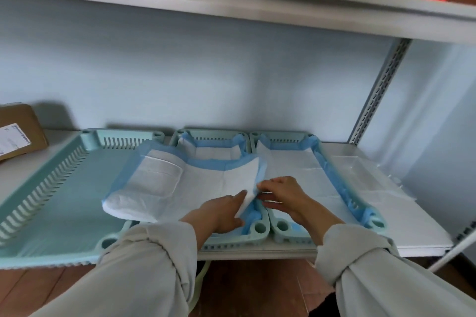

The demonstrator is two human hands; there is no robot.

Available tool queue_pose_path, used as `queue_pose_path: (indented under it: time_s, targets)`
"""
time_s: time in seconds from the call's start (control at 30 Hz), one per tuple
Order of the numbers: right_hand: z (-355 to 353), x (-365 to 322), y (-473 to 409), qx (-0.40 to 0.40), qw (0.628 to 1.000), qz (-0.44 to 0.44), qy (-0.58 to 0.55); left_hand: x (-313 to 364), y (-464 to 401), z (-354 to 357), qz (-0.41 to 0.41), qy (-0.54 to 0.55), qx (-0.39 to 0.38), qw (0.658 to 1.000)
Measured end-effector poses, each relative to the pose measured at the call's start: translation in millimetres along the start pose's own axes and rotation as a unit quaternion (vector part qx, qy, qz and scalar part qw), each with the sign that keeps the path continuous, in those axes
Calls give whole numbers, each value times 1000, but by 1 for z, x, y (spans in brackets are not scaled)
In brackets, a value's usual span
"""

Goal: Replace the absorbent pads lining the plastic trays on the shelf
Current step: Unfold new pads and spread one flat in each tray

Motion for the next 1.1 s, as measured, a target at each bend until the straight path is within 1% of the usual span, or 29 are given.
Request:
queue_pose_path:
  time_s: [0.03, 0.07, 0.17, 0.23, 0.27, 0.3, 0.33, 0.4, 0.43, 0.47, 0.53, 0.57, 0.6, 0.63, 0.67, 0.7, 0.77, 0.83, 0.87, 0.93, 1.0, 1.03, 1.1]
  targets:
    - [1, 0, 2, -6, 1000, 2, -24, 2, 0, -1, -3, 4, 7, 1000]
    - [0, 0, 3, -7, 1000, 7, -18, 2, 0, -2, -9, 5, 13, 1000]
    - [-1, 6, 2, 12, 997, 33, 62, -1, 2, 2, -31, 12, 30, 999]
    - [2, 13, -1, -1, 996, 70, 62, 0, 3, 5, -32, 43, 29, 998]
    - [4, 16, -4, 3, 995, 72, 62, 0, 4, 7, -28, 68, 18, 997]
    - [3, 17, -9, 35, 995, 50, 73, 0, 5, 8, -22, 89, 0, 996]
    - [0, 15, -12, 96, 990, 8, 103, -2, 6, 8, -20, 97, -20, 995]
    - [-10, 5, -16, 233, 954, -81, 169, -15, 9, 6, -30, 81, -40, 995]
    - [-13, -2, -16, 267, 935, -103, 210, -25, 11, 4, -42, 70, -37, 996]
    - [-14, -5, -17, 277, 917, -106, 266, -36, 14, 1, -57, 57, -32, 996]
    - [-4, -8, -21, 266, 874, -97, 394, -59, 21, -4, -91, 22, -15, 996]
    - [7, -8, -22, 259, 852, -119, 439, -71, 25, -7, -113, 0, 6, 994]
    - [22, -8, -23, 239, 839, -158, 462, -83, 29, -9, -141, -23, 35, 989]
    - [39, -7, -23, 194, 841, -199, 464, -93, 33, -11, -174, -39, 65, 982]
    - [61, -5, -22, 126, 856, -233, 445, -106, 40, -11, -213, -41, 84, 973]
    - [82, -1, -20, 48, 874, -246, 416, -116, 45, -11, -248, -28, 88, 964]
    - [122, 9, -12, -95, 895, -223, 373, -133, 57, -10, -310, 21, 76, 948]
    - [156, 21, -5, -187, 898, -176, 356, -148, 72, -9, -343, 65, 67, 935]
    - [168, 27, -2, -210, 897, -156, 355, -154, 78, -8, -347, 85, 65, 932]
    - [182, 34, -1, -215, 890, -146, 375, -164, 89, -5, -340, 139, 50, 929]
    - [189, 37, 0, -197, 877, -164, 406, -168, 96, 1, -324, 254, 39, 911]
    - [190, 38, 1, -192, 873, -171, 414, -167, 98, 1, -314, 300, 44, 899]
    - [191, 40, 2, -192, 869, -176, 421, -166, 99, -4, -282, 329, 87, 897]
Point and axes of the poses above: each hand's wrist, its own y-axis away from the middle knuckle, its own z-axis out of the palm, x = y × z, the point moved 3 cm from there along -y, towards the middle knuckle, and after that the axes turned 11 degrees about -y, right-handed, at the moved point
